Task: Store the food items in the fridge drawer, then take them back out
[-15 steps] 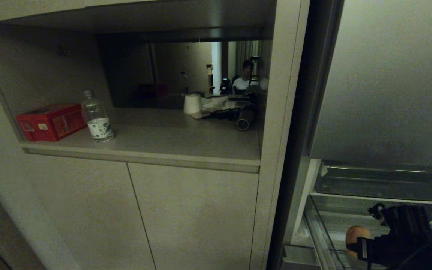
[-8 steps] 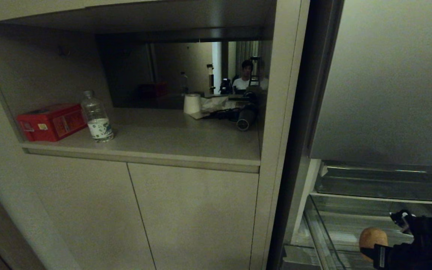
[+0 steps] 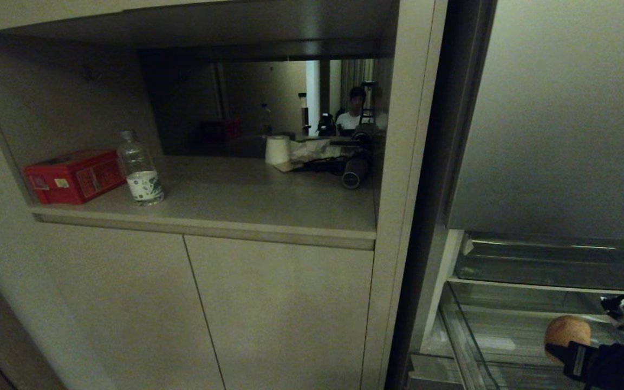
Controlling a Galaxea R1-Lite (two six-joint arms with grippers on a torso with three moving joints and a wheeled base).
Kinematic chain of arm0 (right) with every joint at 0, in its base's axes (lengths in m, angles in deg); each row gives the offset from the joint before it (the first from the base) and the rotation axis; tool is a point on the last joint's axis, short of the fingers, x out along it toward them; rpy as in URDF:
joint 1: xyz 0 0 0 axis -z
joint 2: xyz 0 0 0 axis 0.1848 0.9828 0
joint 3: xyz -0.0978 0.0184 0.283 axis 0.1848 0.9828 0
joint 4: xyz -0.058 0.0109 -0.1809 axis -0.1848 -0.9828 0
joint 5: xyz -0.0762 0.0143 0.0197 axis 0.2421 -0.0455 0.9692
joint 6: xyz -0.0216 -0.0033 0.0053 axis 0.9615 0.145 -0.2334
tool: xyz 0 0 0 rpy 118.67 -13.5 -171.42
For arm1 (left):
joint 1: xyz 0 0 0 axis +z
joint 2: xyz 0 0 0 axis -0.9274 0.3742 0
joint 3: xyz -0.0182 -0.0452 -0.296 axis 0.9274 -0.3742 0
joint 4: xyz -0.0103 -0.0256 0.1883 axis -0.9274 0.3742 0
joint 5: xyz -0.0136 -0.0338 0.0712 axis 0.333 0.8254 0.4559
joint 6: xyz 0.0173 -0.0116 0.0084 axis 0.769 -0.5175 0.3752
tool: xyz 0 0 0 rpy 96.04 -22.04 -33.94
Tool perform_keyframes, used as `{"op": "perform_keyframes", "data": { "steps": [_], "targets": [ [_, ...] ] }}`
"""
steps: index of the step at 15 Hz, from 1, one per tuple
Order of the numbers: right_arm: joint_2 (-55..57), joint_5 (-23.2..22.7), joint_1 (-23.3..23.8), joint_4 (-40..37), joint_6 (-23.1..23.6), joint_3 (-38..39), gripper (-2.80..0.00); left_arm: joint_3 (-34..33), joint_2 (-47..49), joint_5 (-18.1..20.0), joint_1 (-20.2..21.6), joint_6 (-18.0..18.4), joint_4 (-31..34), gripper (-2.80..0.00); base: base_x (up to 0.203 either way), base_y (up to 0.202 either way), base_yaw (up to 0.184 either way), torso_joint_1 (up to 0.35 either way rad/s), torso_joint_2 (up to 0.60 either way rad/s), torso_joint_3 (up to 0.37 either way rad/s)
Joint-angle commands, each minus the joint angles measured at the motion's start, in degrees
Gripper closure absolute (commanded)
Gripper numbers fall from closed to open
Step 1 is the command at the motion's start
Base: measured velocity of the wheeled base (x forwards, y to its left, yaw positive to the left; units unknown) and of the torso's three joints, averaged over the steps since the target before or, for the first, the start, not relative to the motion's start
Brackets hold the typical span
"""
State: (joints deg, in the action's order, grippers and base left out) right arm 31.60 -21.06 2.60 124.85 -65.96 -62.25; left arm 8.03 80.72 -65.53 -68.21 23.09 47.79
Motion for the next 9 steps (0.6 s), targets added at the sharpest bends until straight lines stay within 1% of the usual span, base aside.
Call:
{"op": "perform_keyframes", "data": {
  "steps": [1,3,5,7,9],
  "targets": [
    [-6.2,0.0,1.8,0.3,0.1,0.0,0.0,0.0,0.0,0.0,0.0,0.0,0.0,0.0,0.0,0.0,0.0,0.0,0.0,0.0],
    [-9.8,0.1,3.3,0.1,0.4,0.0,0.0,0.0,0.0,0.0,0.0,0.0,0.1,0.0,0.0,0.0,0.0,0.0,0.0,0.0],
    [-11.4,0.2,6.0,0.0,2.4,-0.2,0.0,0.0,0.0,-0.1,0.0,0.0,0.1,0.0,0.0,0.0,0.0,0.0,0.0,0.0],
    [-12.8,0.2,8.4,0.0,3.1,-0.2,0.0,0.0,0.0,-0.1,0.0,0.0,0.1,0.0,0.0,0.0,0.0,0.0,0.0,0.0],
    [-14.2,0.2,9.6,0.0,3.5,0.2,0.0,0.0,0.0,0.0,0.0,0.0,0.1,0.0,0.0,0.0,0.0,0.0,0.0,0.0]
  ]
}}
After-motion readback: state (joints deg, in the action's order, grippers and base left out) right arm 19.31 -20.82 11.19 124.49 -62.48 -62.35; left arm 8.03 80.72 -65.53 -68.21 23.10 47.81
